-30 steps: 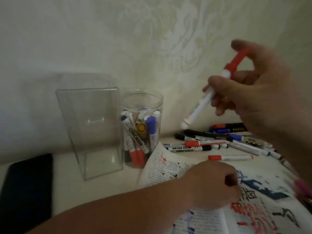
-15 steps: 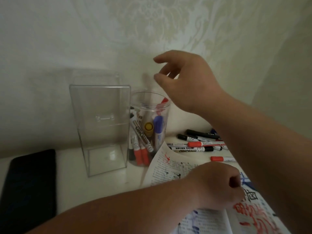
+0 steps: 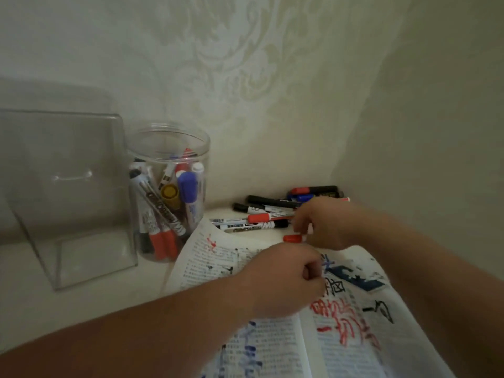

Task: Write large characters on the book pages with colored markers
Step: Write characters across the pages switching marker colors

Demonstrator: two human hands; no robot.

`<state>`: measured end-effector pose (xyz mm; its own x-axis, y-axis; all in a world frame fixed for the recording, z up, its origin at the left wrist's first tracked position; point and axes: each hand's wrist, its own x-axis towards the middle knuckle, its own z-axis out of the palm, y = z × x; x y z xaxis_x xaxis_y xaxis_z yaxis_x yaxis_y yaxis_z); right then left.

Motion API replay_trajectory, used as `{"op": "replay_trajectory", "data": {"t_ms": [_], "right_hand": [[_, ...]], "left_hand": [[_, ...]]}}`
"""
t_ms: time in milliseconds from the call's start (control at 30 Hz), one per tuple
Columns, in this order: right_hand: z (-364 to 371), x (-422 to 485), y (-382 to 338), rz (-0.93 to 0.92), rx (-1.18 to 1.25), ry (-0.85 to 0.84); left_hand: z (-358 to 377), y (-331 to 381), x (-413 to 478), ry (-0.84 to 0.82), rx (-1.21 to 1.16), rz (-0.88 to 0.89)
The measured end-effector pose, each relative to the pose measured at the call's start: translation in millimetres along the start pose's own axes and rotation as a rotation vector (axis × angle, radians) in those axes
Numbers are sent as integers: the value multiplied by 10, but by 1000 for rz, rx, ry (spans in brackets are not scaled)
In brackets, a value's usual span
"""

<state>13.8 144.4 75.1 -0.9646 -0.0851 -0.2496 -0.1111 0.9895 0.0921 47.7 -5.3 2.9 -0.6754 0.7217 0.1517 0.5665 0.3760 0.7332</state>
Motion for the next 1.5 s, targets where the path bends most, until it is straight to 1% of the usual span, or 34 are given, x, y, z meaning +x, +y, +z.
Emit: {"op": "replay_trajectory", "data": {"t_ms": [33,100,133,200,233,267,300,333,367,400,433,500,600,667,767,900,933,1000,1067,1233,1433,1500], "right_hand": [[65,-5,6,2,-41,-11],[178,-6,41,-24,-109,46],[219,-11,74,-54,-113,100],[261,-77,166,-161,-54,273],[267,-140,203,-220,-23,363],[266,-223,222,-261,3,411],[268,-309,233,-276,20,403],[258,-394,226,-277,20,359],[254,-481,212,-272,15,289],[263,-560,206,-271,32,235],[277,-633,197,-280,71,208],[332,-735,219,-285,175,213],[440,-793,359,-223,392,268],[487,-805,483,-177,526,286],[526,-825,634,-155,728,280],[649,-857,687,-62,995,439],[686,-856,666,-62,1094,459],[742,-831,584,-125,1340,470],[769,-779,486,-211,1480,500],[810,-738,391,-312,1479,536],[787,-773,345,-318,1486,562],[784,-769,327,-317,1502,571]], "left_hand": [[5,-3,9,4,6,-6],[21,-20,22,18,0,-13],[29,-26,21,35,-7,-14],[40,-28,25,101,-61,-11],[43,-25,27,151,-101,0],[43,-18,26,218,-126,23],[45,-14,23,298,-122,59],[49,-15,26,375,-84,106],[53,-21,34,429,-25,152],[65,-30,43,446,34,179],[80,-26,44,426,80,178],[99,8,37,328,120,138],[103,47,29,224,70,101],[94,46,27,218,60,92],[75,12,35,204,155,97],[78,-7,83,176,285,136],[93,-6,91,181,288,135],[128,-2,84,199,235,111],[148,-8,61,188,149,96],[119,-28,30,182,83,150],[103,-18,51,194,88,159],[98,-3,50,224,77,167]]}}
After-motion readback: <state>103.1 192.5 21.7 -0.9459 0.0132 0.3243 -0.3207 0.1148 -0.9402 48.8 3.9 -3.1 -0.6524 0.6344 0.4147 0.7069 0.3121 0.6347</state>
